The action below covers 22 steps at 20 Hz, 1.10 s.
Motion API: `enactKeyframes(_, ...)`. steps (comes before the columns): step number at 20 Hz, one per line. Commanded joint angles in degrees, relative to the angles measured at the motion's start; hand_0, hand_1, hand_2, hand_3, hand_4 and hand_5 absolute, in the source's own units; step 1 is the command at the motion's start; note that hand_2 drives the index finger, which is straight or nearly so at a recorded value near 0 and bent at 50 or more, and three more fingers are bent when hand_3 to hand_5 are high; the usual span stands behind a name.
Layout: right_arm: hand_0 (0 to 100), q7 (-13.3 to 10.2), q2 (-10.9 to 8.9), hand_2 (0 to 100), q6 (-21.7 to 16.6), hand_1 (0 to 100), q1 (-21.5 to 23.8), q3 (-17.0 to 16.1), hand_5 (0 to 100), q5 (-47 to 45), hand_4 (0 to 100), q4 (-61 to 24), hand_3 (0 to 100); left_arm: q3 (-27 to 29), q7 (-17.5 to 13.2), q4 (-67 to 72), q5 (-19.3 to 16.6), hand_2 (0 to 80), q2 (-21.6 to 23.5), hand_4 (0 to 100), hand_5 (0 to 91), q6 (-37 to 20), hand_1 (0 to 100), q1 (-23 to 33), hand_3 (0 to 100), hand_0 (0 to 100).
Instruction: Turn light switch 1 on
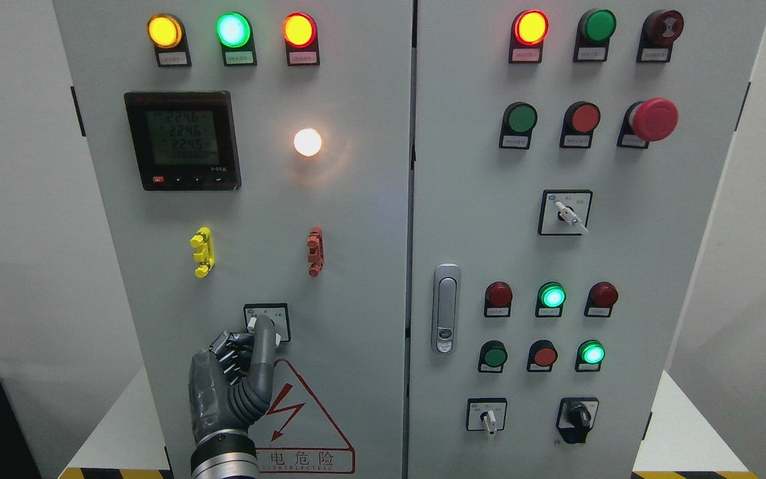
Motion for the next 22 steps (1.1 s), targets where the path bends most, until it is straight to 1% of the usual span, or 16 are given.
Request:
enactKeyframes(1,0,0.02,0.01,0,-0.01,0,0.00,0.01,0,0.00,0,0.00,0,-0.07,-0.02,0.02,-0.01,63.6,0.09,91,79.7,-0.05,35,0.14,94,25)
enactKeyframes(7,0,0.02,0.01,0,-0.01,0,0.00,0.01,0,0.00,0,0.00,0,0.02,-0.20,-0.07,0.08,63.8,0.17,91,79.9,-0.48,35,0.57,95,23)
enactKeyframes(16,0,0.02,0.01,0,-0.01,0,0.00,0.00,0,0.00,0,0.00,0,-0.07,-0.46,-0.51,0.17,65.6,0.35,92,80.0,-1.19,35,2.77,98,22)
enactKeyframes(20,0,0.02,0.01,0,-0.01,0,0.00,0.01,0,0.00,0,0.00,0,-0.16,-1.16,-0.60,0.17,66.1,0.53,93,80.8,-3.99,35,3.82,99,22)
enactKeyframes(22,0,0.02,0.01,0,-0.01,0,0.00,0.00,0,0.00,0,0.00,0,-0.16,-1.34,-0.69,0.17,66.6,0.70,94,81.3,-5.75,35,5.23,99,22)
